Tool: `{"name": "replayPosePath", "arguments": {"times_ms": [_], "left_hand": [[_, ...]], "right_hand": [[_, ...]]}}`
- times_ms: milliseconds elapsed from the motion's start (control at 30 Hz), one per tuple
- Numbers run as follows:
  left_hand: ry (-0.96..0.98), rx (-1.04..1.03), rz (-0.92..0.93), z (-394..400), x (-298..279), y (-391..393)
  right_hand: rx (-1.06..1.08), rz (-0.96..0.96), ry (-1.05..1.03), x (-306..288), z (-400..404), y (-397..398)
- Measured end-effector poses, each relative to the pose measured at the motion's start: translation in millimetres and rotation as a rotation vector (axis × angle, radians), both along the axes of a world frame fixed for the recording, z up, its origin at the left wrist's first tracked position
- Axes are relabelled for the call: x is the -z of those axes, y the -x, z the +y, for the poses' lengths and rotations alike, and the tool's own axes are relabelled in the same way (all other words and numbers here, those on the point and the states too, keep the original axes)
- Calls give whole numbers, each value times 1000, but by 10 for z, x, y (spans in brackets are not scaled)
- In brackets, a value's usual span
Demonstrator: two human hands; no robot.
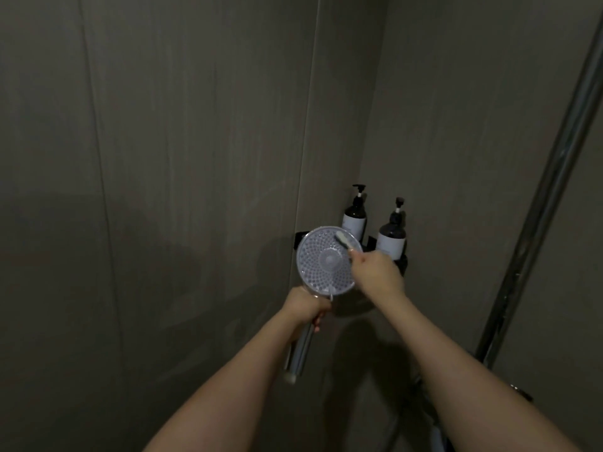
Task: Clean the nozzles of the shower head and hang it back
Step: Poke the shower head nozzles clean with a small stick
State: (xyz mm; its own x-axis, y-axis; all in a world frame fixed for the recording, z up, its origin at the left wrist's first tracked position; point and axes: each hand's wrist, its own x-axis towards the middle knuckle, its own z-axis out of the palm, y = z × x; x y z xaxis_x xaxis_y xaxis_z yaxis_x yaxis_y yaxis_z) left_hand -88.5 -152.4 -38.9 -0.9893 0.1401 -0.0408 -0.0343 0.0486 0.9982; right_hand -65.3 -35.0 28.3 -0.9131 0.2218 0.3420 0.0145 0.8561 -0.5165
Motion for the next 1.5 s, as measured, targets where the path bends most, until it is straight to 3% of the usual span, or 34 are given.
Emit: {"name": "replayPosePath", "arguments": {"times_ms": [100,267,567,1067,1400,1500], "left_hand": [[-11,-5,-5,-22,-3,-8],[6,8,-8,-29,14,-19],[-53,-23,-22,-45,34,-46],[38,-22,10,-112,128,-41],[-35,-38,-59,-91,159,-59],[-60,-29,-61,-72,129,-53]], "right_hand": [[-74,-18,-23,36,-65,-39],[10,-45,-31,5,-49,-8],[-30,-80,-2,61,-55,-52],[-58,-163,-54,139,-31,-39],[-49,-218,97,150,-1,-148],[-22,-181,9,167,13,-151]]}}
